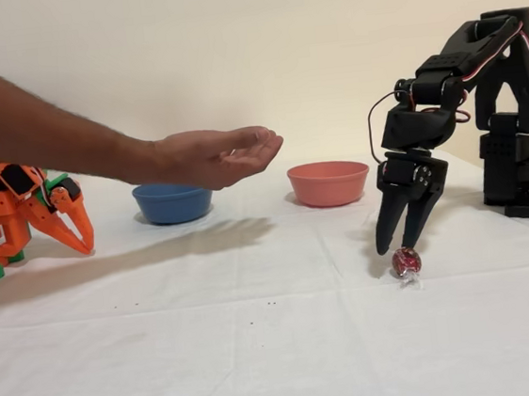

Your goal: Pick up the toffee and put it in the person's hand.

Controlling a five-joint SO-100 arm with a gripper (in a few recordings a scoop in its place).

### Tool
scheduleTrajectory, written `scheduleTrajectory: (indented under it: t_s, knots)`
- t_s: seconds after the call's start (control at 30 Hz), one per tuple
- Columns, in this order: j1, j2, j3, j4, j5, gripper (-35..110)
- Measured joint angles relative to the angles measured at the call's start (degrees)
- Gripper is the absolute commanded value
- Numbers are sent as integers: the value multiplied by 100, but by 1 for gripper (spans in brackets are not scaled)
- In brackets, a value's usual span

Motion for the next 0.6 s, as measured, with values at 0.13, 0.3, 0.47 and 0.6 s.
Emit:
scheduleTrajectory:
  t_s: [0.13,0.3,0.47,0.6]
  knots:
    - [-158,0,0,-141,185,25]
    - [-246,0,0,-132,369,25]
    - [-334,0,0,-132,466,25]
    - [-378,-97,0,-62,483,25]
